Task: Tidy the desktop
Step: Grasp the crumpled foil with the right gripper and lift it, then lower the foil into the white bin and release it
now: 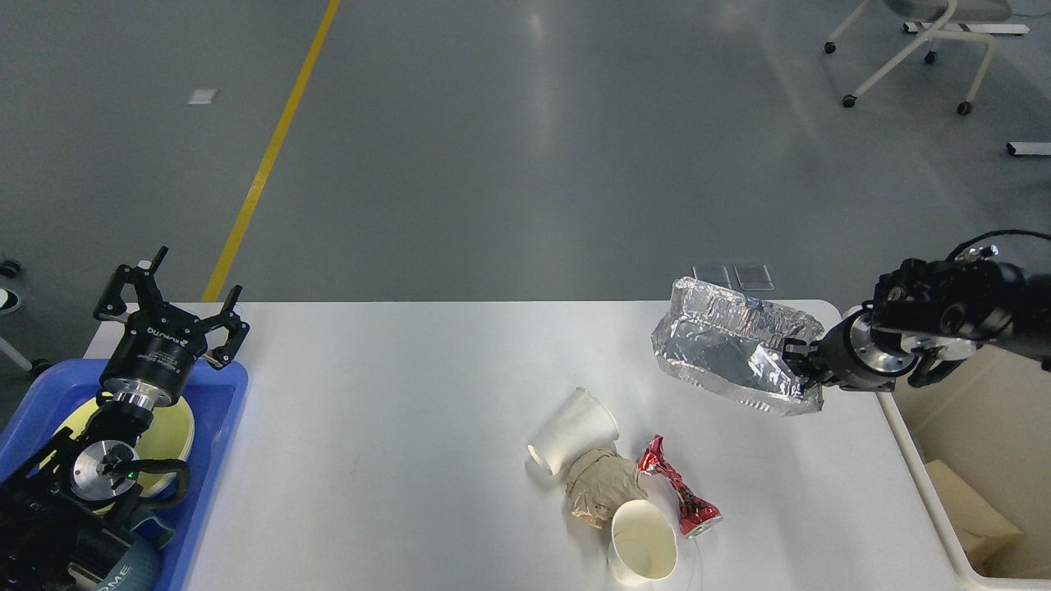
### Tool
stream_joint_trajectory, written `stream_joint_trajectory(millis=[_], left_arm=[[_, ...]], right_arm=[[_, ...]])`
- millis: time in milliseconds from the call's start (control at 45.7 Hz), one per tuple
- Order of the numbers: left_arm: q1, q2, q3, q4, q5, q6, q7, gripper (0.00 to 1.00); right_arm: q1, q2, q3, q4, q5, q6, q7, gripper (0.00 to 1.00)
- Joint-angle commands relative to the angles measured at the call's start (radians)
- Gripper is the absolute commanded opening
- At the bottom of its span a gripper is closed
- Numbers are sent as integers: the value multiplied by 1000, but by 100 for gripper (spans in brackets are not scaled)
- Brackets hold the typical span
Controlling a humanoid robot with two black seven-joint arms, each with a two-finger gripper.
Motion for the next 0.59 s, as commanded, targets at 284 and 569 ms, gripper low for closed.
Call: stream_joint_trajectory(millis=[284, 569], left_arm=[[0, 0, 0, 0, 0, 0, 0, 96], [0, 0, 0, 0, 0, 0, 0, 96]], right_arm=[[659, -98, -315, 505, 2, 73, 0, 0], [734, -102, -363, 586, 2, 55, 0, 0]])
